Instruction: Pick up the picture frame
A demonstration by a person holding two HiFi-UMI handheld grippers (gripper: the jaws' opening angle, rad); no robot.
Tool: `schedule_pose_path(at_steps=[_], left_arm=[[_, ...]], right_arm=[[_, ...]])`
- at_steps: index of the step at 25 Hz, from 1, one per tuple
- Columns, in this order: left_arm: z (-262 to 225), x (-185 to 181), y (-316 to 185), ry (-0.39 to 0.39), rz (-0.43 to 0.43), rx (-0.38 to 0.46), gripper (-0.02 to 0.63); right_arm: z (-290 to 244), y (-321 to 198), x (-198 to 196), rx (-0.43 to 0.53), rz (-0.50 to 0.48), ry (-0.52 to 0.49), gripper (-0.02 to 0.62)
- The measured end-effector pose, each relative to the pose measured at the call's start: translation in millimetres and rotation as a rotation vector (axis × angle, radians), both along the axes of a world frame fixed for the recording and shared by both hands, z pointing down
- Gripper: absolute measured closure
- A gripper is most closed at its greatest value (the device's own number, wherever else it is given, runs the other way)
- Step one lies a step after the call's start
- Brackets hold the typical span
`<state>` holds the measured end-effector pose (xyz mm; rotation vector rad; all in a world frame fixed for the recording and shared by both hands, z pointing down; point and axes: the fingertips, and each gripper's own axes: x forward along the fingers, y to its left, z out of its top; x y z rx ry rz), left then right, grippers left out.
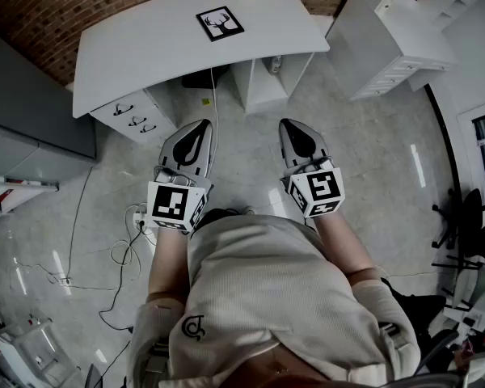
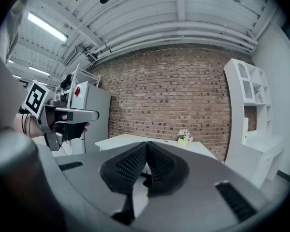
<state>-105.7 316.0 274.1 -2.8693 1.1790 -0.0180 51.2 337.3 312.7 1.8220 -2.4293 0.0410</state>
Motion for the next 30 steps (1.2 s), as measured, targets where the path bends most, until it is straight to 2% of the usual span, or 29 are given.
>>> schedule_pose_path(at_steps=[9, 18, 25, 30], left_arm=[[1, 10, 2, -0.003, 0.007, -0.002, 0.594], [12, 27, -6, -0.003, 0.018, -0.036, 0.594], [18, 39, -36, -0.013, 0.016, -0.059, 0.594], [27, 43, -84, -0.026, 0.022, -0.068, 0.594]], right_arm=[[1, 2, 9, 0.001, 0.0, -0.006, 0.591], [19, -2, 24, -0.054, 0.03, -0.003, 0.589], [26, -30, 37, -0.098, 0.03, -0.023, 0.589], [33, -76, 42, -0.113, 0.038, -0.026, 0.589]])
